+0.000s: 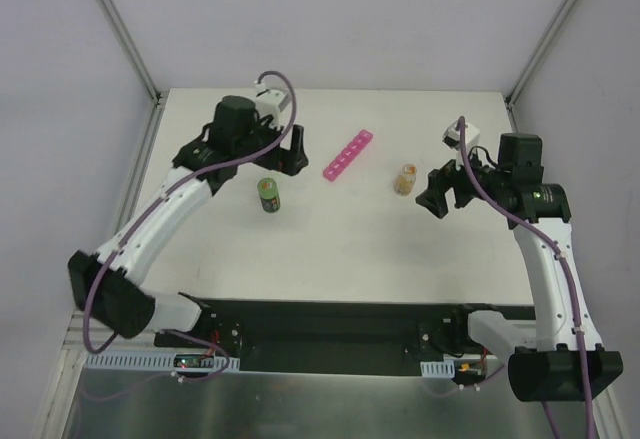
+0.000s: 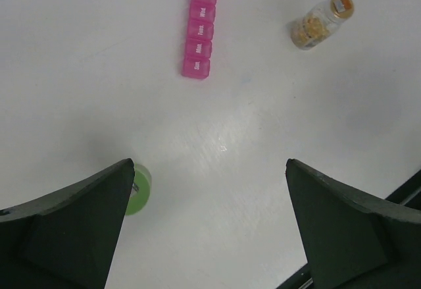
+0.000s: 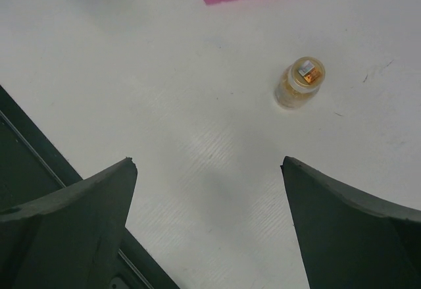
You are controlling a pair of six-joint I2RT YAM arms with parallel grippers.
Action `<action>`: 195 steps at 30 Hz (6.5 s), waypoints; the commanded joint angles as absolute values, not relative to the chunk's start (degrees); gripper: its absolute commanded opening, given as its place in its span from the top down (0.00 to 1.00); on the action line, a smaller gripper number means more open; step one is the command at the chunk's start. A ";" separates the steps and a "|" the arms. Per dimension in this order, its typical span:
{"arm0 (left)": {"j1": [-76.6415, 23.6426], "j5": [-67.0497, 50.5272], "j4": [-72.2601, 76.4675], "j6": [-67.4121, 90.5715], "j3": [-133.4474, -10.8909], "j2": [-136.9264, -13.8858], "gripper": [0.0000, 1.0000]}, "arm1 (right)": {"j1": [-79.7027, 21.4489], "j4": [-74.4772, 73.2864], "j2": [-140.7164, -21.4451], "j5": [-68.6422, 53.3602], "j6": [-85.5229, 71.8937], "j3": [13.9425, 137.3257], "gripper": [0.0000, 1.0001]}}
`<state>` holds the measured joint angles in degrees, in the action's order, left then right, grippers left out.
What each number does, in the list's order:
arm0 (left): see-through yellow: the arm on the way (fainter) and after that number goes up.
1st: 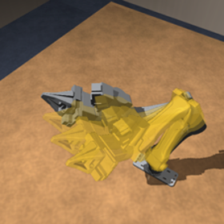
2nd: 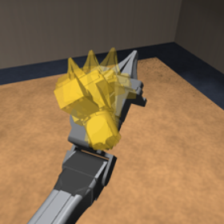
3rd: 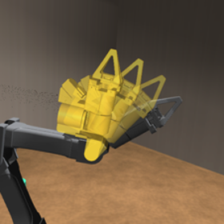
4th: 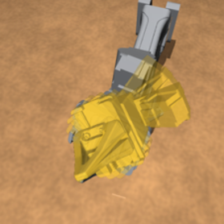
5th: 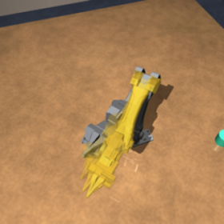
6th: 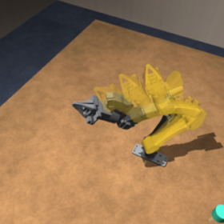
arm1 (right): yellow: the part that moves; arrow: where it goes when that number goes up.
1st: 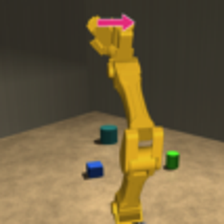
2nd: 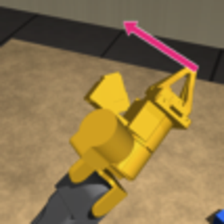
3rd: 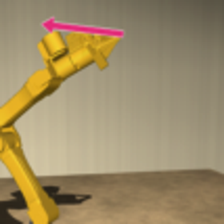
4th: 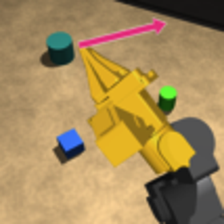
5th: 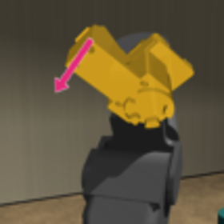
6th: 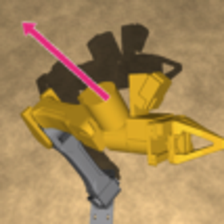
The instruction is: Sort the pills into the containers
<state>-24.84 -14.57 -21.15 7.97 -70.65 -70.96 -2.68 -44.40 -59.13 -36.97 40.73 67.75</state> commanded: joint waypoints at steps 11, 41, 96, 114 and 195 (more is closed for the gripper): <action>-34.71 -3.34 -35.15 -5.71 -112.11 -120.39 0.15 | 4.04 -37.36 -57.57 -50.79 36.57 64.07 0.04; -34.28 -8.53 -39.81 -2.55 -132.45 -143.35 0.34 | 8.08 -34.36 -55.02 -56.95 31.55 60.47 0.04; -40.07 -28.48 -43.50 -16.61 -90.02 -93.12 0.99 | 0.10 -93.87 -72.32 -64.95 106.97 88.06 0.04; -45.79 -33.40 -46.93 -12.39 -75.15 -71.11 1.00 | -24.17 -81.16 -76.21 -62.06 80.55 87.63 0.03; -47.37 -32.97 -47.02 -12.30 -75.50 -71.45 1.00 | -26.46 -84.72 -87.01 -58.62 77.52 94.04 0.65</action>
